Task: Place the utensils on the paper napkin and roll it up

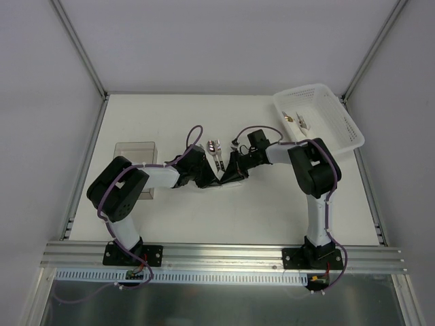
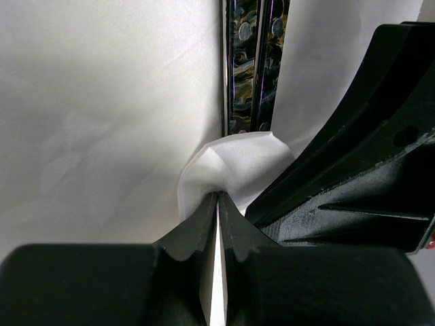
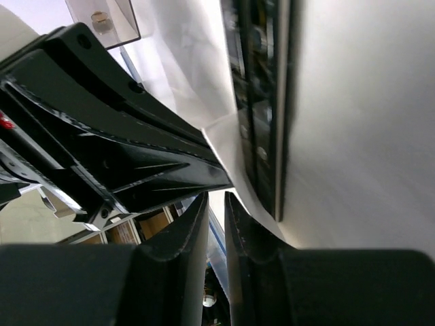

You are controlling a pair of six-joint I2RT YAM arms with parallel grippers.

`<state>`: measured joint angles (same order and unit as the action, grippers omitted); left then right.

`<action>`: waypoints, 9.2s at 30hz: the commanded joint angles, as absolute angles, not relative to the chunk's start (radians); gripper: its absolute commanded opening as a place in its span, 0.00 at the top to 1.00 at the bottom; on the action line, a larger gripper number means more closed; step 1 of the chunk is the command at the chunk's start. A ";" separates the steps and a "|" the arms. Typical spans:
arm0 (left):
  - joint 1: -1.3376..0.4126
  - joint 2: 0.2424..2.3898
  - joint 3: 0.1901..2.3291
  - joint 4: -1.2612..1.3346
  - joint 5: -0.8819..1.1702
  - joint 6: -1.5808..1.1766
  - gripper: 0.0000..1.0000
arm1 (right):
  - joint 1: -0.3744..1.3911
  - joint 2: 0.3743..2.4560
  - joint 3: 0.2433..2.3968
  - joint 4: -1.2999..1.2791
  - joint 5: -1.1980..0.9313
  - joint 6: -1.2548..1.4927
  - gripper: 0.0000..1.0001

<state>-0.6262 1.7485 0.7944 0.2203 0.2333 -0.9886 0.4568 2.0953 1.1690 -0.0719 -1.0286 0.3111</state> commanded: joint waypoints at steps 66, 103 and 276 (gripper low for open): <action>-0.615 1.824 0.861 0.107 0.224 -0.922 0.93 | 0.428 2.076 1.232 -0.123 -1.042 0.270 0.80; -0.614 1.824 0.871 0.114 0.238 -0.907 0.92 | 0.337 1.931 1.220 -0.334 -0.956 -0.003 0.84; -0.555 2.016 0.758 0.715 0.410 -1.094 0.87 | 0.213 2.177 1.502 -0.635 -0.710 -0.169 0.37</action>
